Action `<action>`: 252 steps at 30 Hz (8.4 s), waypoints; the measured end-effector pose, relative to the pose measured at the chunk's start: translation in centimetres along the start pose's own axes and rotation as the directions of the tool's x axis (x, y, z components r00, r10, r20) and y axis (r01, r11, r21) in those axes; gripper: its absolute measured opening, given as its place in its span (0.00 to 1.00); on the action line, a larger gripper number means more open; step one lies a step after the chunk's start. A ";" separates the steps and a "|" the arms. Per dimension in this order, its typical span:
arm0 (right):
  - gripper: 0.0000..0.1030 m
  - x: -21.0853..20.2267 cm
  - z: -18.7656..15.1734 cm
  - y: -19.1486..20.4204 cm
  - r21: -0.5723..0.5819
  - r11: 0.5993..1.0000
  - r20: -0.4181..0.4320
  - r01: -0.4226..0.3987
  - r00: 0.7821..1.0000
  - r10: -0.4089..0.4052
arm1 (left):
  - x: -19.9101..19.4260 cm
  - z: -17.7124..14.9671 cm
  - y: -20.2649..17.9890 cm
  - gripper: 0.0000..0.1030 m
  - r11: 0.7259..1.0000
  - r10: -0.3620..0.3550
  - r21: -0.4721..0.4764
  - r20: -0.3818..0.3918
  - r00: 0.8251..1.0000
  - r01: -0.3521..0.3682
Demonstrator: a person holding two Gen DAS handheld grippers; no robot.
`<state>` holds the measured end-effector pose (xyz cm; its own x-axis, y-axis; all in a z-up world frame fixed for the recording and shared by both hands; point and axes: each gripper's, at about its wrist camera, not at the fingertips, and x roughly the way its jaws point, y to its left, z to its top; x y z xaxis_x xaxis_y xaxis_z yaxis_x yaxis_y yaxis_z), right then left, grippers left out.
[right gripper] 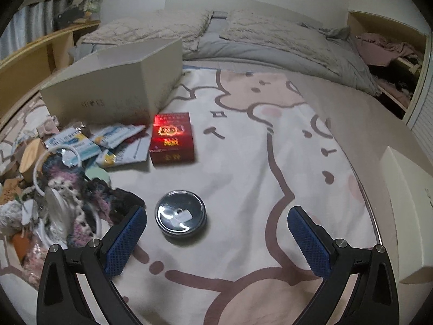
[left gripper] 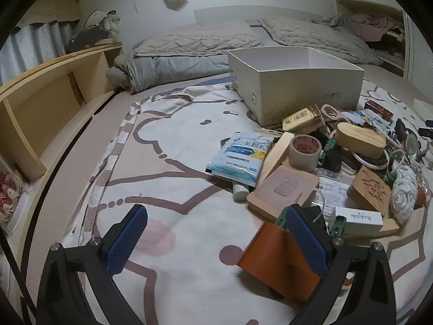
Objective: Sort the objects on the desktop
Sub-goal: 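Move both grippers toward the scattered items on the bed cover, then lower the right gripper over a black round tin while the left gripper approaches a brown leather strip, then close the right gripper on the black tin while the left gripper closes on the leather strip, then lift the black tin and leather strip and carry both toward the white box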
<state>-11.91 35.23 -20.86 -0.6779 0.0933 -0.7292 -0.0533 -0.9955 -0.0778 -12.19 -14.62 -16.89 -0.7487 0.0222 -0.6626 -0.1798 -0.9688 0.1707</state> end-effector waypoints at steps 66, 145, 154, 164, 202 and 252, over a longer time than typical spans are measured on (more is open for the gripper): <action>1.00 5.7 -1.0 2.2 0.002 1.000 -0.226 -0.020 0.974 0.020 | -1.2 -4.6 -1.2 1.00 0.965 -0.123 0.211 -0.154 0.980 0.154; 0.49 4.5 -0.3 5.4 -0.177 0.980 -0.149 -0.094 0.986 0.068 | 3.7 -3.3 4.8 0.48 0.997 0.008 -0.077 -0.237 0.971 -0.027; 0.49 4.3 -0.1 4.8 -0.154 0.981 -0.149 -0.115 0.985 0.092 | 3.4 -3.2 4.3 0.43 0.999 0.024 -0.041 -0.228 0.973 -0.034; 0.49 4.0 0.3 4.8 -0.152 0.982 -0.144 -0.110 0.986 0.088 | 2.9 -2.4 3.9 0.43 0.999 0.023 -0.037 -0.208 0.978 -0.031; 0.49 0.8 8.0 9.3 -0.169 0.977 -0.007 -0.131 0.991 0.132 | 3.1 8.4 -2.8 0.43 0.997 -0.063 -0.051 -0.034 0.997 0.061; 0.49 -2.0 25.6 14.7 -0.055 0.988 0.222 -0.142 0.963 0.151 | 3.0 27.0 -10.1 0.43 0.992 -0.058 -0.097 0.213 0.975 0.080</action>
<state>-30.10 20.09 -3.18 -0.8239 -0.0635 -0.5632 0.0839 -0.9964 -0.0103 -29.87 1.86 -0.87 -0.8554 0.1305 -0.5012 -0.1767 -0.9832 0.0456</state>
